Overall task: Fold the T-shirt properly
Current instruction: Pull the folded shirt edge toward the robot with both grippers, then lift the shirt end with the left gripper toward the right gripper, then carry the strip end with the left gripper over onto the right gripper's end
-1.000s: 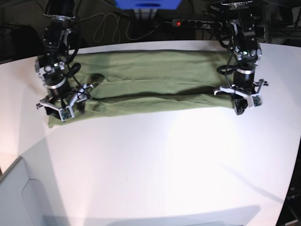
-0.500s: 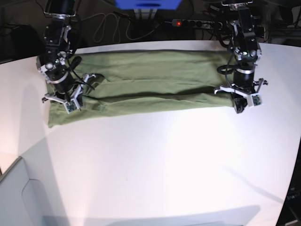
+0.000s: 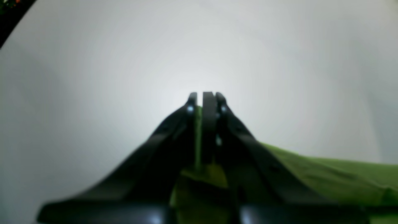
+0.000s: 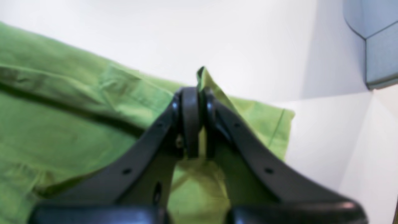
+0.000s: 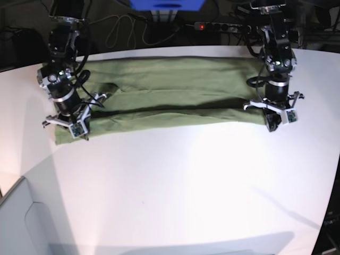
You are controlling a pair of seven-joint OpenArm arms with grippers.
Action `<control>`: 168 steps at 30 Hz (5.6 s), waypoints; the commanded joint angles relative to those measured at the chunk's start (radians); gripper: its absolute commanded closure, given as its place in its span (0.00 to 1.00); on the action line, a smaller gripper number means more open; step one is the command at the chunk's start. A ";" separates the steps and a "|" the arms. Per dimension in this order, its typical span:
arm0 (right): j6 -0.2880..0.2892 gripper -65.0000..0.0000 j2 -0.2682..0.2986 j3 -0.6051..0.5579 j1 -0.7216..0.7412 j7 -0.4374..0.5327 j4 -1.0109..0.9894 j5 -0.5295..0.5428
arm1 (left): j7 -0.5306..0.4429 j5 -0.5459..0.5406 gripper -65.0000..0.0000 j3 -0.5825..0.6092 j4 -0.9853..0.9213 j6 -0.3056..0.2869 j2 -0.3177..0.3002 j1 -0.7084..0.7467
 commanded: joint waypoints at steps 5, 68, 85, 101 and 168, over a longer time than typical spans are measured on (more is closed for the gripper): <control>0.008 1.00 0.004 0.036 0.033 0.025 0.032 0.008 | -0.028 -0.002 1.00 0.000 0.014 0.001 -0.027 -0.053; 0.013 1.00 -0.009 0.122 -0.191 0.036 0.050 0.010 | -0.029 -0.007 1.00 -0.004 -0.038 0.001 -0.014 0.151; 0.014 1.00 -0.022 0.099 -0.267 0.035 0.092 0.010 | -0.029 -0.004 1.00 0.004 -0.069 0.001 -0.014 0.128; 0.014 0.21 0.016 0.145 -0.270 0.027 0.187 0.008 | -0.026 -0.012 0.51 -0.004 0.023 0.004 -0.012 0.182; 0.014 0.20 0.011 0.087 -0.109 -0.015 -0.134 0.010 | -0.023 0.031 1.00 0.306 0.264 0.010 0.124 0.242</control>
